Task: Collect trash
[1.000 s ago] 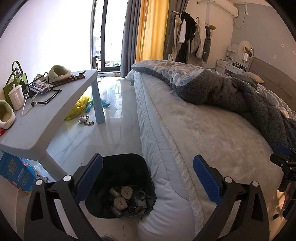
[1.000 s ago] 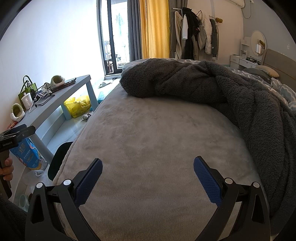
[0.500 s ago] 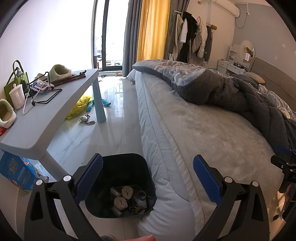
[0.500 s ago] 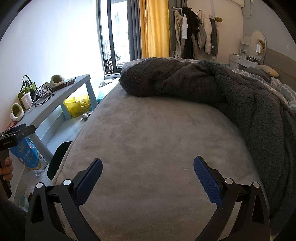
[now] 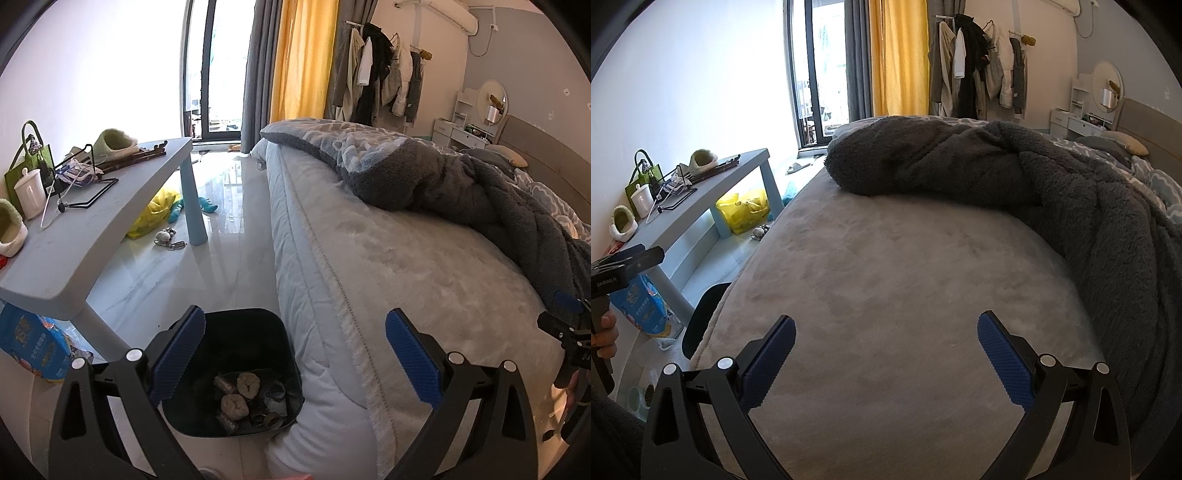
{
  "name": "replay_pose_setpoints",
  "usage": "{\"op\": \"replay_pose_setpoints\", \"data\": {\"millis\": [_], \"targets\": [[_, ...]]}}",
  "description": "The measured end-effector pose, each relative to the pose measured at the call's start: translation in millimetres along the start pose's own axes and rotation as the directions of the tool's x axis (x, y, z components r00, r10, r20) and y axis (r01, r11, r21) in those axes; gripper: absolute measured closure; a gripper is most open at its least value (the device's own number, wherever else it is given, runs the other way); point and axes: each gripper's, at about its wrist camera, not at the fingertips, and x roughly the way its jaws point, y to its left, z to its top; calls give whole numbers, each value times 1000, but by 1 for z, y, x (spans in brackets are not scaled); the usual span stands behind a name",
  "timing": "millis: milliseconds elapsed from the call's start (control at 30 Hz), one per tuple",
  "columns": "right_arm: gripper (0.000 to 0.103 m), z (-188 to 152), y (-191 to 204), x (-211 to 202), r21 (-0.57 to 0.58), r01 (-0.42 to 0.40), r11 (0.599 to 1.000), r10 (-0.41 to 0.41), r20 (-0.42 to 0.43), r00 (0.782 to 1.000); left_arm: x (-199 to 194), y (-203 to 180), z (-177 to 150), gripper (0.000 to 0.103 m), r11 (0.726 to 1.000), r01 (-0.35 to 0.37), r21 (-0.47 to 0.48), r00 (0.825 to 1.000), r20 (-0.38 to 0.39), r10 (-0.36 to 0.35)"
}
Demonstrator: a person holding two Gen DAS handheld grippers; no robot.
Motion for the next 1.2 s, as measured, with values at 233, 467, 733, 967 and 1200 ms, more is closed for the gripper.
{"op": "replay_pose_setpoints", "data": {"millis": [233,467,733,967,1200], "targets": [[3,6,-11,7,-5,0,1000,0,-3,1000,11,-11,7,3,1000,3,-1,1000,-8,-3],[3,11,-19,14,-3,-2,1000,2,-4,1000,20,-19,13,3,1000,6,-1,1000,-6,-6],[3,16,-22,19,-8,-4,1000,4,-6,1000,29,-23,19,3,1000,10,-4,1000,-10,-10],[3,17,-21,20,-12,-6,1000,6,-7,1000,33,-24,21,3,1000,16,-5,1000,-16,-16],[3,19,-17,20,-14,-9,1000,9,-4,1000,28,-20,21,3,1000,-5,-2,1000,-3,5]]}}
